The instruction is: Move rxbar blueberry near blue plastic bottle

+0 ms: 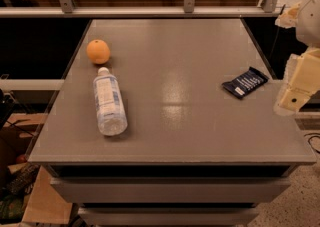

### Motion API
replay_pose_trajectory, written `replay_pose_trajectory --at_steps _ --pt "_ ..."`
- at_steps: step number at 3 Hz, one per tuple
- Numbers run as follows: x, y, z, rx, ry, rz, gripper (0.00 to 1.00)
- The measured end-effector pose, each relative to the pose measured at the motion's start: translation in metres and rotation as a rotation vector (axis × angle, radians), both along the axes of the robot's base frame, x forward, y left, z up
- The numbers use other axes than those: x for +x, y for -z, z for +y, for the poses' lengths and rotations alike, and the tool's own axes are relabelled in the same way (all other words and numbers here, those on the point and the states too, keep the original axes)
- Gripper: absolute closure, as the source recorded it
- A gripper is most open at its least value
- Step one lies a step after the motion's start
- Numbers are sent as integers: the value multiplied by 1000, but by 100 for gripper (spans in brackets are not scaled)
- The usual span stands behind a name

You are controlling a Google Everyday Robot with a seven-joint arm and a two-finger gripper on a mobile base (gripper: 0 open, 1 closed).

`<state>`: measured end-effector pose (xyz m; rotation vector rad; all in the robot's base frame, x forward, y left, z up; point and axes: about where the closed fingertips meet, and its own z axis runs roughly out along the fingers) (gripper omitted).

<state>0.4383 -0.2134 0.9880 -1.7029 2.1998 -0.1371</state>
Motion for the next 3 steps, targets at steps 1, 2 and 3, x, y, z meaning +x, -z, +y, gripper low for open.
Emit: replay_pose_trajectory --at_steps 1,2,3 --pt "0 0 0 0 0 0 0" --pt "7 0 4 -51 -42 -20 0" --pt "31 7 8 -143 -145 -45 0"
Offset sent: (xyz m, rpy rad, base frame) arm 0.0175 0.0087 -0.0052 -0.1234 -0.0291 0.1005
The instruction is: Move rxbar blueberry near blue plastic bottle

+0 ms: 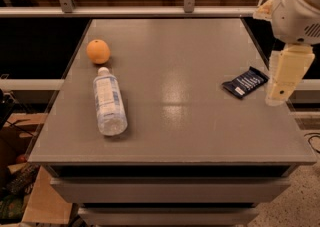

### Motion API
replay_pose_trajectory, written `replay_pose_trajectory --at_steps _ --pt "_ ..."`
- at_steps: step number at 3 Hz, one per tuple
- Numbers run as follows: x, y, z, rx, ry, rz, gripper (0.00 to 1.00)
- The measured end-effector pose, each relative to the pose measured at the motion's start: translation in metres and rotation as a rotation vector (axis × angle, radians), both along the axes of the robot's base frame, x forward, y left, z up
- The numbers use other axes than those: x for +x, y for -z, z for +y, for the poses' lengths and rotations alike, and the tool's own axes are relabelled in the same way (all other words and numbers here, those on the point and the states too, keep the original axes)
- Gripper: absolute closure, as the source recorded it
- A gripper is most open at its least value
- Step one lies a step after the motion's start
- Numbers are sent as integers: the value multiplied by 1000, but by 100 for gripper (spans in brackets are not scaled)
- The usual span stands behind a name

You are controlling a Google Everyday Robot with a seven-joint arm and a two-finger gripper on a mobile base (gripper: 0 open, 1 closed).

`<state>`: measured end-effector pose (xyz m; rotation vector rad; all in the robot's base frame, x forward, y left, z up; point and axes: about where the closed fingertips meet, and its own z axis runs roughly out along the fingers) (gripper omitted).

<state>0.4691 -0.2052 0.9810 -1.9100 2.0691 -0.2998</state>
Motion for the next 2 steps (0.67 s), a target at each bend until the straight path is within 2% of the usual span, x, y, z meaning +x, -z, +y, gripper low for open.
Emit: replay_pose_trajectory --at_steps 1,2 --pt "30 13 -1 -96 -164 14 0" --pt "52 32 -12 -188 -310 63 0"
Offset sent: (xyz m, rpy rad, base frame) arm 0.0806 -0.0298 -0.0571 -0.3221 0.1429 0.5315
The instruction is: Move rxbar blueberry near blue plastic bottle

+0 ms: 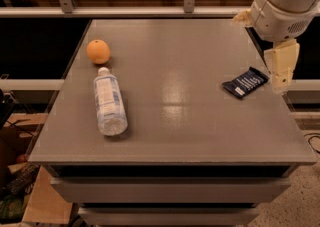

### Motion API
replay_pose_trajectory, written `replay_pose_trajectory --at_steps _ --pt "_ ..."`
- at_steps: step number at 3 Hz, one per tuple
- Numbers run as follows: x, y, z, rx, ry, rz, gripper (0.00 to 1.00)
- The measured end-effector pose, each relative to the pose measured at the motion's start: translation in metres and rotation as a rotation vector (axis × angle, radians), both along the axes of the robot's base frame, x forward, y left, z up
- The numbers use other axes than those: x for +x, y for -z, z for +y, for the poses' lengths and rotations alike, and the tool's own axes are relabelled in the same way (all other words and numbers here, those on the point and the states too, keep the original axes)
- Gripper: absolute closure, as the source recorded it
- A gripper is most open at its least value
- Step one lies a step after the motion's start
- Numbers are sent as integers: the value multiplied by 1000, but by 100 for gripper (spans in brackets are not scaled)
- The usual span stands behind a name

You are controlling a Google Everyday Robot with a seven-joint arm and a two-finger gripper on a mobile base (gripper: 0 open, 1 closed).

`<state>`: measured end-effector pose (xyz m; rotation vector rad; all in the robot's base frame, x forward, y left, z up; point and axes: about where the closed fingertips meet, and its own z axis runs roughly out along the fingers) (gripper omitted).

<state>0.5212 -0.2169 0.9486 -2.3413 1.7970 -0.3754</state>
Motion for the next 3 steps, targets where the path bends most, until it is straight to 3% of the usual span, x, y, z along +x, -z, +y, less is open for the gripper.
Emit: replay_pose_trajectory --at_steps 1,2,3 --pt "15 23 -12 -79 -109 55 0" --pt "25 50 -22 -122 -155 109 0" --pt "34 75 -29 -135 -144 144 0"
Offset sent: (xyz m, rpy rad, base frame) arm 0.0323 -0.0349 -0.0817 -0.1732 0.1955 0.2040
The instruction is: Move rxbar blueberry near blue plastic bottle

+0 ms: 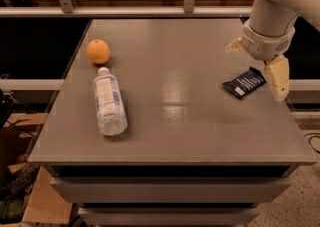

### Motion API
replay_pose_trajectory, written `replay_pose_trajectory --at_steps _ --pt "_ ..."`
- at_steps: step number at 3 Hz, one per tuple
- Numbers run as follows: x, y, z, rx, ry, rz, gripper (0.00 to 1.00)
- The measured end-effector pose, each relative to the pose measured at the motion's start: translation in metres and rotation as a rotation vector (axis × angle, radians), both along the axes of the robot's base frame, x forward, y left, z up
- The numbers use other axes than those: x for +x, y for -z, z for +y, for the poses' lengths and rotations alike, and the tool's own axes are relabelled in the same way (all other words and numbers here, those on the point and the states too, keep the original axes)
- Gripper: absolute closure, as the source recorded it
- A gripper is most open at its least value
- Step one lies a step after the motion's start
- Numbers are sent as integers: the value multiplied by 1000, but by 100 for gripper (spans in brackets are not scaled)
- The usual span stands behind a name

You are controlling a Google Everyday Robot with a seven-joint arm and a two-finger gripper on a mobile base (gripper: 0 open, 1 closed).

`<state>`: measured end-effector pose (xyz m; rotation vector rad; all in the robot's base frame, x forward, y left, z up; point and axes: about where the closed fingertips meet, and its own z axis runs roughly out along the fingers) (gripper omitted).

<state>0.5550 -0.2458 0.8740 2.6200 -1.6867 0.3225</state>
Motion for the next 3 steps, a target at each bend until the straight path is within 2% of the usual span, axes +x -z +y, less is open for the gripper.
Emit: replay_pose_trajectory --at_steps 2,3 --pt "16 48 0 8 67 65 0" --pt "21 65 -1 18 93 96 18"
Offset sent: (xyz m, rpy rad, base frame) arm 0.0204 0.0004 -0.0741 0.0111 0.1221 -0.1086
